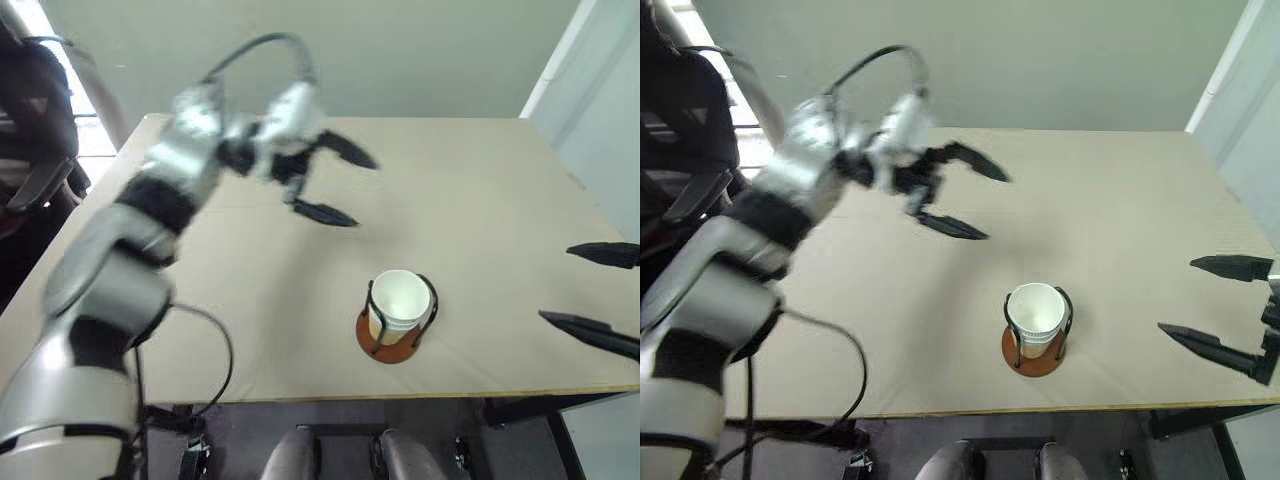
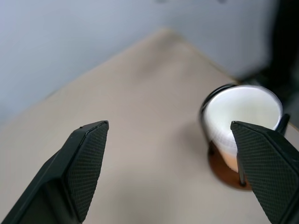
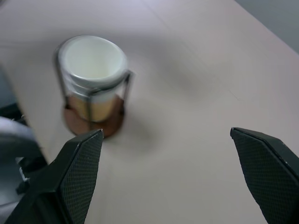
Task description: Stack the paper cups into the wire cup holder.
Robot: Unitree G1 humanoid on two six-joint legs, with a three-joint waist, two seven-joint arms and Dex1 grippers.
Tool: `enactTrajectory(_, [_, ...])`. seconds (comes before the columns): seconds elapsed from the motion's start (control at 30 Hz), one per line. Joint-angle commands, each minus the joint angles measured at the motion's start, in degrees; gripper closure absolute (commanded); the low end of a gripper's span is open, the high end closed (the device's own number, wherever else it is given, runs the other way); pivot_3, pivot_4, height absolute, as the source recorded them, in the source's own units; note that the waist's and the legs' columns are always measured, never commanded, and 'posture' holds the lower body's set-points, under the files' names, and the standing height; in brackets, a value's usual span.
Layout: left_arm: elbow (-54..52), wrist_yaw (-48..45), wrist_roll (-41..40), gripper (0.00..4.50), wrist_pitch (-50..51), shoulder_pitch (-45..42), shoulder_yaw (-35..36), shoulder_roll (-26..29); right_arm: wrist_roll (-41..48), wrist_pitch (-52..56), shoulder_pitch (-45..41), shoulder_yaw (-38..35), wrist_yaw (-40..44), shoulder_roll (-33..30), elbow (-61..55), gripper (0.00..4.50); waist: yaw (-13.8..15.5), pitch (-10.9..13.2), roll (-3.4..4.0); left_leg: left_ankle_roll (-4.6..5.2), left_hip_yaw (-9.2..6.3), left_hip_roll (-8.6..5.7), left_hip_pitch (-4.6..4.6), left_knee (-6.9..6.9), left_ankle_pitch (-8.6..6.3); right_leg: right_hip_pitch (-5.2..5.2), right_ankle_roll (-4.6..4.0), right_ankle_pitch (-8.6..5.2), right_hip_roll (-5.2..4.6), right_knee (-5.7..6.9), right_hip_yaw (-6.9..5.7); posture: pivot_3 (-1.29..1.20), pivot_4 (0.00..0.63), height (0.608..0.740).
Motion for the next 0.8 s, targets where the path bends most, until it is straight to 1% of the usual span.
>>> enactTrajectory(0.03, [-17.4,6.1,-0.3,0.02,12.5,15.7,10.1,13.4,-4.6,-6.4,-2.3,3.8,4.8,-2.2,7.1,0.0,-0.3,0.0,-0.05,-0.02,-0.01,0.03,-0.01,-0.04,0.0,-0.04,0.03,-0.02,-0.01,0.01,0.07,0.0,0.15,0.74])
enactTrajectory(0.1, [-25.1,8.5,-2.0,0.02,17.7,24.1,16.4,18.9,-6.6,-9.3,-4.4,5.9,7.8,-4.0,11.8,0.0,0.1,0.1,-0.21,-0.03,-0.06,0.04,-0.12,-0.12,0.01,-0.14,0.08,-0.1,0.03,-0.04,0.08,0.0,0.15,0.74])
enactTrajectory(0.13, [-28.6,8.9,-3.6,0.02,20.2,29.3,20.3,22.4,-7.3,-11.1,-6.7,7.5,9.5,-5.8,14.5,0.0,0.6,0.1,-0.26,-0.03,-0.1,0.04,-0.15,-0.12,0.0,-0.14,0.01,-0.12,-0.01,-0.06,0.09,0.0,0.15,0.74])
enactTrajectory(0.17, [-31.0,9.4,-4.7,0.02,21.6,35.2,25.6,25.6,-6.5,-12.3,-10.3,9.6,11.0,-8.0,16.5,0.0,1.0,0.2,-0.3,0.01,-0.24,0.0,-0.15,-0.11,-0.01,-0.19,-0.1,-0.2,-0.03,-0.09,0.08,0.0,0.15,0.74])
enactTrajectory(0.2, [-33.1,10.0,-5.4,0.02,23.0,39.6,30.0,27.5,-6.0,-13.3,-13.2,11.5,12.3,-9.5,18.2,0.0,1.2,0.2,-0.32,0.06,-0.28,-0.04,-0.12,-0.1,-0.04,-0.21,-0.33,-0.34,-0.03,-0.13,0.07,0.0,0.15,0.74])
enactTrajectory(0.23, [-35.0,9.9,-5.4,0.02,24.2,45.3,35.8,29.1,-6.0,-14.7,-16.3,14.3,13.6,-11.2,20.0,0.0,1.4,0.2,-0.31,0.1,-0.25,-0.04,-0.11,-0.09,-0.06,-0.18,-0.61,-0.49,-0.07,-0.12,0.1,0.0,0.15,0.74])
enactTrajectory(0.27, [-36.6,9.8,-4.9,0.02,25.3,49.9,40.9,29.6,-6.2,-15.8,-18.9,16.8,14.7,-12.4,21.5,0.0,1.5,0.1,-0.29,0.2,-0.25,-0.07,-0.09,-0.1,-0.13,-0.11,-0.84,-0.62,-0.08,-0.06,0.11,0.0,0.15,0.74])
enactTrajectory(0.33, [-39.9,10.6,-4.0,0.02,28.1,56.5,49.1,28.8,-7.2,-18.0,-23.3,21.5,16.6,-13.4,24.6,0.0,1.7,0.1,-0.31,0.7,-0.25,-0.07,0.06,-0.17,-0.55,-0.08,-0.99,-0.69,-0.07,-0.03,0.11,0.0,0.15,0.74])
enactTrajectory(0.4, [-43.2,11.4,-3.0,0.02,30.8,61.4,55.6,27.1,-7.8,-19.5,-27.6,25.8,17.8,-13.7,26.9,0.0,1.8,0.1,-0.37,0.69,-0.33,-0.08,0.18,-0.22,-0.61,-0.04,-1.19,-0.6,-0.04,0.05,0.05,0.0,0.15,0.74])
enactTrajectory(0.47, [-47.2,11.8,-1.9,0.02,34.3,67.1,64.0,24.6,-8.2,-20.7,-33.4,31.0,18.4,-13.7,28.3,0.0,1.4,0.1,-0.38,0.57,-0.32,-0.07,0.13,-0.23,-0.56,0.04,-1.41,-0.45,-0.07,0.14,0.05,0.0,0.15,0.74])
enactTrajectory(0.53, [-50.5,12.2,-1.3,0.02,37.0,70.5,69.3,22.6,-8.9,-21.3,-38.3,34.9,19.6,-13.3,29.7,0.0,0.9,0.1,-0.43,0.38,-0.28,-0.04,0.09,-0.26,-0.44,-0.12,-1.58,-0.15,-0.06,0.15,0.03,0.0,0.15,0.74])
enactTrajectory(0.67, [-54.0,12.8,0.0,0.02,40.1,72.8,73.4,20.4,-10.9,-22.3,-45.3,40.8,21.6,-11.4,33.0,0.0,0.4,0.1,-0.47,0.18,-0.28,0.11,0.25,-0.49,-0.17,-0.15,-1.83,0.04,0.06,0.16,-0.01,0.0,0.15,0.74])
enactTrajectory(0.8, [-54.8,13.7,1.2,0.02,41.2,72.5,74.2,19.3,-12.9,-22.1,-50.9,45.3,22.3,-8.2,35.1,0.0,0.2,0.1,-0.47,0.07,-0.26,0.14,0.48,-0.91,0.1,-0.16,-2.05,0.19,0.06,0.17,0.02,0.0,0.15,0.74])
